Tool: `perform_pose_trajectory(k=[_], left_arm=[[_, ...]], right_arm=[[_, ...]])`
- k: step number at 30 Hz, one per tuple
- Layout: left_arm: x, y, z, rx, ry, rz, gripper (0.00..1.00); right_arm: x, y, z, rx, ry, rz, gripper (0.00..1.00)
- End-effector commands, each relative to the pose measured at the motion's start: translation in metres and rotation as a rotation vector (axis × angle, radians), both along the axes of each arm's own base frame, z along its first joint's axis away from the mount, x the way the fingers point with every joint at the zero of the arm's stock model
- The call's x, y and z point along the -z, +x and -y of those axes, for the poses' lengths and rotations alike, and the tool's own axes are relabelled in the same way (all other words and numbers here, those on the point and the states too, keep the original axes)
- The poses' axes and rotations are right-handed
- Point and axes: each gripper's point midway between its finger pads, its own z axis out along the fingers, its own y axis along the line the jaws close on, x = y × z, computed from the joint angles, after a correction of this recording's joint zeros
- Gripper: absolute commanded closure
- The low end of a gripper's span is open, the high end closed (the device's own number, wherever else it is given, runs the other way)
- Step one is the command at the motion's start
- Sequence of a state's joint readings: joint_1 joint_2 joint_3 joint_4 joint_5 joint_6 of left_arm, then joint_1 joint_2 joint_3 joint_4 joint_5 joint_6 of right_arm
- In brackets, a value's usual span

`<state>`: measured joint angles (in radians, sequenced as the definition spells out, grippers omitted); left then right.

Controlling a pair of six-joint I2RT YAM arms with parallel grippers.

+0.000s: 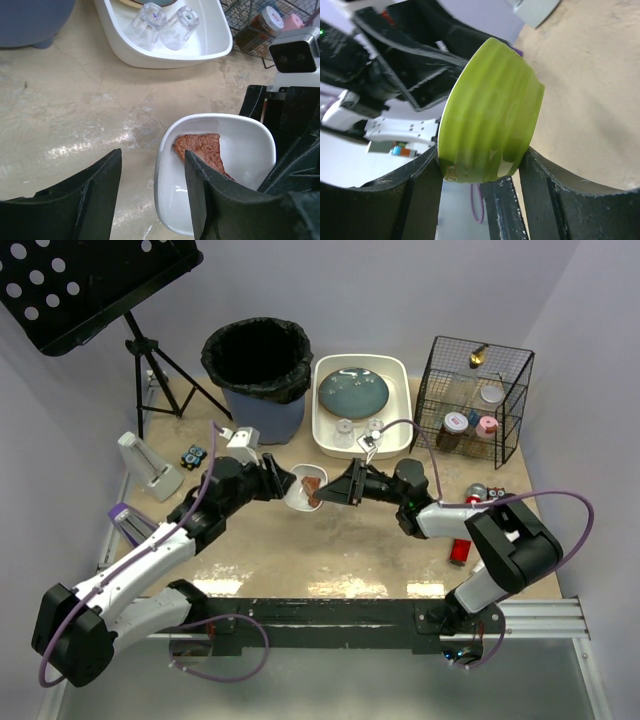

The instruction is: Clear the kitchen counter

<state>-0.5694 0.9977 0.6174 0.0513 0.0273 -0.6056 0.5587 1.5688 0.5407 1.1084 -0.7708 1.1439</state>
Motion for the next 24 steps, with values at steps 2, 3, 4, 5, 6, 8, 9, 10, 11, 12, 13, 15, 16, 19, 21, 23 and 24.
perform_pose_trajectory(k=[2, 3, 4, 5, 6, 8, 9, 10, 11, 12, 13, 15, 16, 19, 21, 23, 24], left_arm=[[-0.059, 0.015, -0.029, -0.099, 0.055, 0.136, 0.41], [-0.063, 0.016, -0.034, -0.109, 0.068, 0.147, 0.41], [-0.069, 0.016, -0.038, -0.116, 0.079, 0.158, 0.41], [-0.075, 0.017, -0.043, -0.129, 0.09, 0.17, 0.41], [-0.077, 0.017, -0.046, -0.138, 0.106, 0.172, 0.4], [-0.081, 0.017, -0.056, -0.166, 0.136, 0.182, 0.4], [-0.08, 0.017, -0.059, -0.177, 0.147, 0.181, 0.4], [-0.078, 0.018, -0.063, -0.188, 0.159, 0.176, 0.4], [-0.075, 0.018, -0.066, -0.195, 0.169, 0.168, 0.39], [-0.073, 0.017, -0.07, -0.203, 0.173, 0.162, 0.39], [-0.07, 0.016, -0.073, -0.212, 0.179, 0.152, 0.39], [-0.063, 0.015, -0.079, -0.224, 0.187, 0.138, 0.39], [-0.06, 0.015, -0.082, -0.229, 0.192, 0.132, 0.39], [-0.05, 0.014, -0.089, -0.238, 0.215, 0.112, 0.39], [-0.046, 0.014, -0.093, -0.244, 0.239, 0.106, 0.39], [-0.043, 0.013, -0.095, -0.244, 0.258, 0.103, 0.39], [-0.042, 0.013, -0.096, -0.243, 0.264, 0.102, 0.39]], right_arm=[[-0.021, 0.03, 0.0, 0.129, -0.091, 0.137, 1.0], [-0.021, 0.039, 0.002, 0.171, -0.118, 0.139, 1.0], [-0.024, 0.044, 0.003, 0.195, -0.134, 0.156, 1.0], [-0.029, 0.05, 0.004, 0.22, -0.15, 0.166, 1.0], [-0.031, 0.056, 0.005, 0.247, -0.168, 0.173, 1.0], [-0.041, 0.068, 0.007, 0.293, -0.188, 0.193, 1.0], [-0.046, 0.074, 0.008, 0.315, -0.193, 0.201, 1.0], [-0.051, 0.079, 0.008, 0.336, -0.198, 0.21, 1.0], [-0.058, 0.084, 0.009, 0.36, -0.202, 0.223, 1.0], [-0.064, 0.09, 0.01, 0.382, -0.205, 0.235, 1.0], [-0.076, 0.097, 0.01, 0.408, -0.202, 0.249, 1.0], [-0.091, 0.108, 0.015, 0.463, -0.208, 0.267, 1.0], [-0.102, 0.113, 0.017, 0.49, -0.202, 0.284, 1.0], [-0.136, 0.127, 0.024, 0.557, -0.183, 0.337, 1.0], [-0.158, 0.134, 0.025, 0.576, -0.17, 0.366, 1.0], [-0.178, 0.14, 0.024, 0.58, -0.158, 0.383, 1.0], [-0.184, 0.143, 0.024, 0.578, -0.153, 0.381, 1.0]])
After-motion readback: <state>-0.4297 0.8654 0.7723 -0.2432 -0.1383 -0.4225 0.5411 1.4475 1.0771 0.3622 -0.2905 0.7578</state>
